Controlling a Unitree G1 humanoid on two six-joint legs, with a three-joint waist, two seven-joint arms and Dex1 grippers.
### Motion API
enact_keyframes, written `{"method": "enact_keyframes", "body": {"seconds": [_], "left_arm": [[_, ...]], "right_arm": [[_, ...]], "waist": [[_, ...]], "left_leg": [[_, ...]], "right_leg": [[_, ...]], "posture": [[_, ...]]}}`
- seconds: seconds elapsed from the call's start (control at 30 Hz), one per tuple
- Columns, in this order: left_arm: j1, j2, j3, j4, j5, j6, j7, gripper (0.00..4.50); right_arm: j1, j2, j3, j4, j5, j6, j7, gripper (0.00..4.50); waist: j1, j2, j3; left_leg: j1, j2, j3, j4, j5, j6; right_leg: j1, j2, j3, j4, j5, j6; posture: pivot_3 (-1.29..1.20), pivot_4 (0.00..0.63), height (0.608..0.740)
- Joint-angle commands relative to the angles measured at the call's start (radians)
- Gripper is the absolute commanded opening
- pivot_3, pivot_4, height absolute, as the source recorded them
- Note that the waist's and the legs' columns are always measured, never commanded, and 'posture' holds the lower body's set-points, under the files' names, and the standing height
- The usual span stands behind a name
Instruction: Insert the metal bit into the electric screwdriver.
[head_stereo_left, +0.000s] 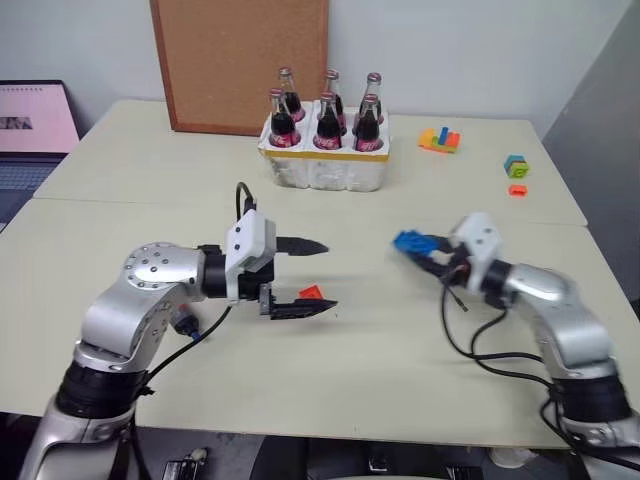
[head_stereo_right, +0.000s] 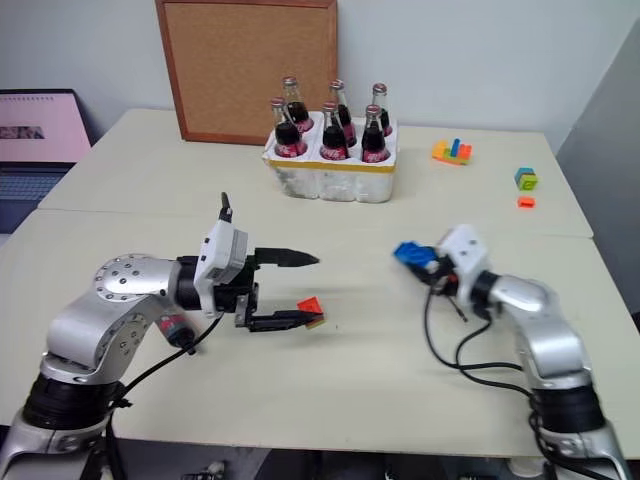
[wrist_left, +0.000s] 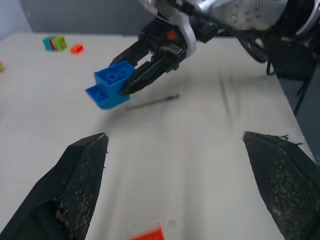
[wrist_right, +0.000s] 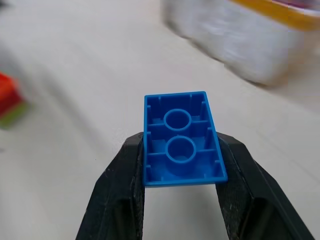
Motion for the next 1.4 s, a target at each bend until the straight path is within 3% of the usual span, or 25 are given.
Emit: {"method": "enact_keyframes", "body": {"seconds": [0.03,0.27,0.43,0.5,0.7,0.83,0.97,1.03,1.17,1.33,1.4], "left_arm": [[-0.052,-0.086,-0.071,0.018,-0.001,0.008,0.035,4.5],[-0.088,-0.15,-0.191,0.086,0.137,-0.111,0.034,4.5],[-0.105,-0.173,-0.214,0.133,0.19,-0.181,0.032,4.5],[-0.108,-0.181,-0.213,0.149,0.205,-0.198,0.039,4.5],[-0.105,-0.172,-0.186,0.149,0.186,-0.182,0.03,4.5],[-0.102,-0.114,-0.145,0.145,0.178,-0.171,0.012,4.5],[-0.092,-0.017,-0.072,0.132,0.176,-0.162,0.001,4.5],[-0.075,0.064,-0.019,0.131,0.183,-0.162,-0.022,4.5],[0.005,0.268,0.089,0.144,0.186,-0.159,-0.109,4.5],[0.098,0.387,0.163,0.166,0.186,-0.174,-0.149,4.5],[0.17,0.421,0.198,0.15,0.192,-0.178,-0.154,4.5]], "right_arm": [[0.029,0.007,-0.173,0.084,-0.025,-0.015,-0.169,1.52],[-0.007,-0.005,-0.208,0.289,-0.072,-0.077,-0.276,1.52],[-0.05,0.016,-0.226,0.34,-0.007,-0.018,-0.274,1.52],[-0.045,0.014,-0.225,0.316,0.003,0.0,-0.274,2.23],[0.002,0.004,-0.28,0.165,0.06,0.064,-0.294,3.43],[0.092,-0.07,-0.279,-0.024,0.082,0.118,-0.229,4.4],[0.148,-0.156,-0.263,-0.214,0.151,0.147,-0.125,4.45],[0.164,-0.196,-0.227,-0.317,0.223,0.156,-0.03,4.45],[0.11,-0.246,-0.025,-0.433,0.295,0.19,0.095,4.45],[-0.029,-0.201,0.217,-0.377,0.257,0.153,0.166,4.45],[-0.125,-0.13,0.345,-0.292,0.187,0.136,0.15,4.45]], "waist": [[-0.004,0.0,0.0],[-0.045,0.002,-0.001],[-0.047,0.005,-0.002],[-0.044,0.006,-0.002],[-0.039,0.007,-0.003],[-0.039,0.008,-0.002],[-0.048,0.008,-0.002],[-0.048,0.008,-0.002],[-0.058,0.008,-0.002],[-0.052,0.008,-0.001],[-0.043,0.006,-0.001]], "left_leg": [[0.0,0.0,0.001,0.0,0.0,0.0],[0.003,0.002,0.002,-0.003,0.0,0.0],[0.003,0.002,0.002,-0.003,0.0,0.0],[0.003,0.002,0.002,-0.003,0.0,0.0],[0.001,0.001,0.004,-0.003,0.0,0.0],[0.001,0.001,0.004,-0.003,0.0,0.0],[0.002,0.001,0.003,-0.004,0.0,0.0],[0.003,0.002,0.002,-0.004,0.0,0.0],[0.003,0.005,0.0,-0.004,0.0,0.0],[0.003,0.006,-0.001,-0.004,0.0,0.0],[0.002,0.003,-0.001,-0.004,0.0,0.0]], "right_leg": [[0.0,-0.001,0.0,0.0,0.0,0.0],[0.0,0.006,0.003,0.002,0.001,-0.001],[0.0,0.008,0.004,0.003,0.001,-0.002],[0.0,0.01,0.004,0.002,0.001,-0.001],[0.0,0.009,0.004,0.0,0.001,-0.001],[0.0,0.009,0.004,0.0,0.001,-0.001],[0.0,0.009,0.004,0.0,0.001,-0.001],[0.0,0.01,0.004,0.001,0.001,-0.001],[-0.001,0.011,0.003,0.001,0.0,-0.001],[-0.003,0.012,0.0,0.0,0.0,-0.002],[-0.003,0.011,0.0,0.0,0.0,-0.002]], "posture": [[0.0,0.15,0.74],[0.0,0.15,0.74],[0.0,0.15,0.74],[0.0,0.15,0.74],[0.0,0.15,0.74],[0.0,0.15,0.74],[0.0,0.15,0.74],[0.0,0.15,0.74],[0.0,0.15,0.74],[0.0,0.15,0.74],[0.0,0.15,0.74]]}}
